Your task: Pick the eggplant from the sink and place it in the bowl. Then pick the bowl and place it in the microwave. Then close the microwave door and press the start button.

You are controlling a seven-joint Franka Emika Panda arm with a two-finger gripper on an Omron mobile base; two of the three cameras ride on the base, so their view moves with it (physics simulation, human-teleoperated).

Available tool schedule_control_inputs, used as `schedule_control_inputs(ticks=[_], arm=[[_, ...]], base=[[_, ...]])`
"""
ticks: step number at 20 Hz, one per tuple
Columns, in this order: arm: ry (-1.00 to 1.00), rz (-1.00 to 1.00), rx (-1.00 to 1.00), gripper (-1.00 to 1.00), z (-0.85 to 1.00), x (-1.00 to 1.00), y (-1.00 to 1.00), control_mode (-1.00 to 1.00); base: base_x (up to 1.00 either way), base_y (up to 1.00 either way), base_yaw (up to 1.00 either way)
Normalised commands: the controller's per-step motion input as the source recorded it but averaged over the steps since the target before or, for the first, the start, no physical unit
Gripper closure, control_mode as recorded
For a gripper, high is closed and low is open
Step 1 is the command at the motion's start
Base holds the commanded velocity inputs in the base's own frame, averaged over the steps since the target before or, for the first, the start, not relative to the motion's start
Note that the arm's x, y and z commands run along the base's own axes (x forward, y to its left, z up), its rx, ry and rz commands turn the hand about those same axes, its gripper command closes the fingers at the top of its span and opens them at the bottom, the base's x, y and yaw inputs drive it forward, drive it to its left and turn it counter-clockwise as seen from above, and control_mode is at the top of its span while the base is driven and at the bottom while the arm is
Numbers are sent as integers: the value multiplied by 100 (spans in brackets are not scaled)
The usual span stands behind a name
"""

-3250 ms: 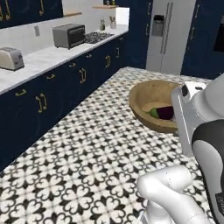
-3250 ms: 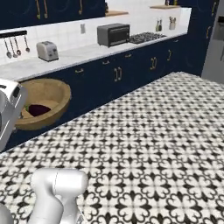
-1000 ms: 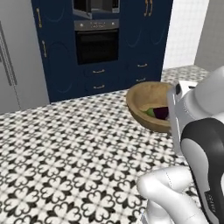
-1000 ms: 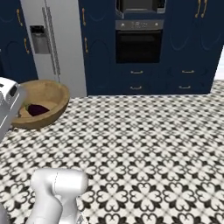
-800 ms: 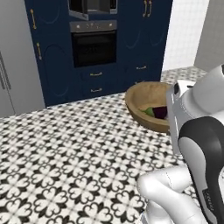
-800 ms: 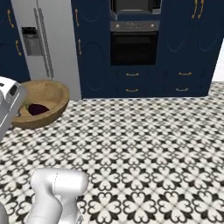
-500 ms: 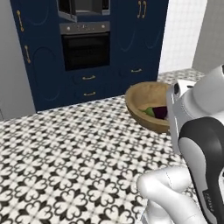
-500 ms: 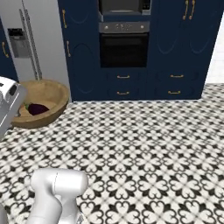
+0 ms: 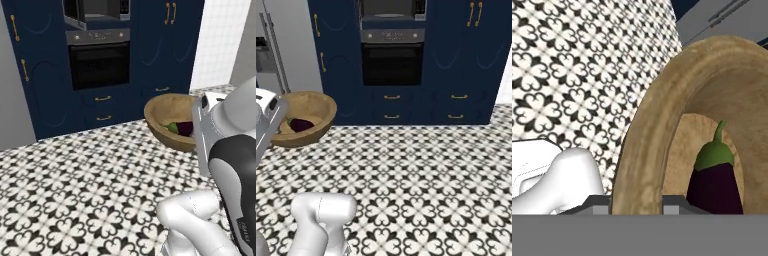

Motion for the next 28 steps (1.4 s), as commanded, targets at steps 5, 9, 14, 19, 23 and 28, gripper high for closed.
schedule_control_inputs(ticks=[5,9,14,19,23,28], arm=[[0,0,0,100,0,0,0,100],[0,0,0,100,0,0,0,100],[0,0,0,100,0,0,0,100],[0,0,0,100,0,0,0,100],[0,0,0,100,0,0,0,100],[0,0,0,100,0,0,0,100]], base=[[100,-29,22],[100,-52,18],[100,-70,18],[97,-72,15],[98,-73,26],[94,-43,44]])
